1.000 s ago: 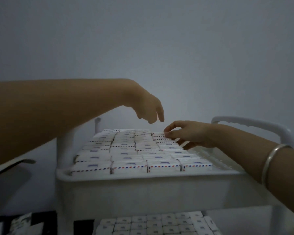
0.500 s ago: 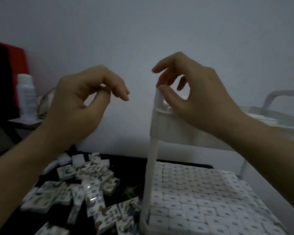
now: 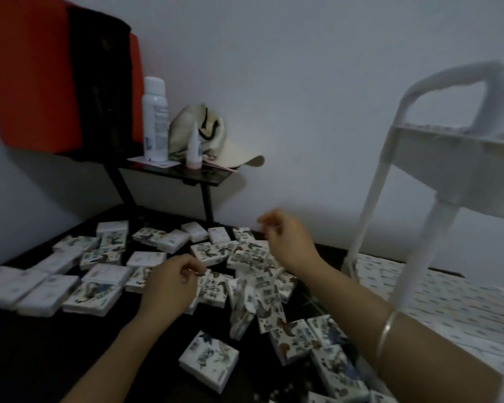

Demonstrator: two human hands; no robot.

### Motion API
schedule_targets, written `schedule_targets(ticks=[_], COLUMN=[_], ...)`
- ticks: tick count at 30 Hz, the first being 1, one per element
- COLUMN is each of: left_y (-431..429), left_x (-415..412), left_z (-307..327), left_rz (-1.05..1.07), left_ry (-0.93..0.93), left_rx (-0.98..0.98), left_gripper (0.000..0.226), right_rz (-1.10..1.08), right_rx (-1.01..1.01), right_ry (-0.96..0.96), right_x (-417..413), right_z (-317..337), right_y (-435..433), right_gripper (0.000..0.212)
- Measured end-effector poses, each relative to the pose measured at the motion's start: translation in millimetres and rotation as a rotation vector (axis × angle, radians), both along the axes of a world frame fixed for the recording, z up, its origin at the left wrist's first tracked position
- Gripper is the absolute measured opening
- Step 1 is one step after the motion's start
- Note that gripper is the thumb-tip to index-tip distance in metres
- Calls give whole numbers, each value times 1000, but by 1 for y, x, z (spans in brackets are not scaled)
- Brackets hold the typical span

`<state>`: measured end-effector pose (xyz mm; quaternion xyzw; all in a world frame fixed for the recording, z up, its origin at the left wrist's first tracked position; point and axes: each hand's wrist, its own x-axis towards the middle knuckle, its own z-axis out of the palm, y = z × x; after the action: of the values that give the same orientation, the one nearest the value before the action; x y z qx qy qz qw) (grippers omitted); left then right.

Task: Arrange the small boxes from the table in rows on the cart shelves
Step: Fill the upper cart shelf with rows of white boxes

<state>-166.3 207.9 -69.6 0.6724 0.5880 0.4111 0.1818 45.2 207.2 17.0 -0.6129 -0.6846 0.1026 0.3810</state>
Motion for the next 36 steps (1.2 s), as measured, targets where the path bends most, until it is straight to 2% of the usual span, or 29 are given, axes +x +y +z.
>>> schedule_targets(ticks=[2, 3, 5, 7, 11, 15, 20, 23, 26, 31, 36], left_y=[18, 26, 43, 59, 89, 104, 103, 97, 91, 88, 85], left_x=[1, 1, 1, -3, -24, -52, -73, -81, -84, -96, -97], left_z=[-4, -5, -2, 0, -1, -8, -13, -6, 1, 2, 8], left_rz=[29, 35, 57, 92, 164, 237, 250, 190, 56, 45, -3], left_ry=[60, 89, 111, 135, 238, 297, 401, 627, 833, 770, 690], left_rx=[-20, -23, 11, 35, 112, 213, 141, -17, -240, -199, -113], left_gripper=[28, 27, 25, 26, 22, 22, 30, 42, 45, 41, 45], right_rz=[-177, -273, -375, -354, -189, 8, 37, 37, -43, -142, -88], right_rx=[-38, -98, -249, -311, -405, -627, -620, -570, -504, -416, -351], right_ry=[288, 291, 128, -9, -179, -276, -489, -448, -425, -226, 274], right_x=[9, 14, 25, 31, 40, 45, 48, 49, 46, 36, 25], right_z=[-21, -32, -50, -60, -63, -57, -51, -49, -46, -35, -16], right_y=[33, 48, 73, 91, 121, 138, 140, 135, 128, 109, 88], right_gripper=[18, 16, 22, 26, 33, 62, 56, 49, 48, 42, 33])
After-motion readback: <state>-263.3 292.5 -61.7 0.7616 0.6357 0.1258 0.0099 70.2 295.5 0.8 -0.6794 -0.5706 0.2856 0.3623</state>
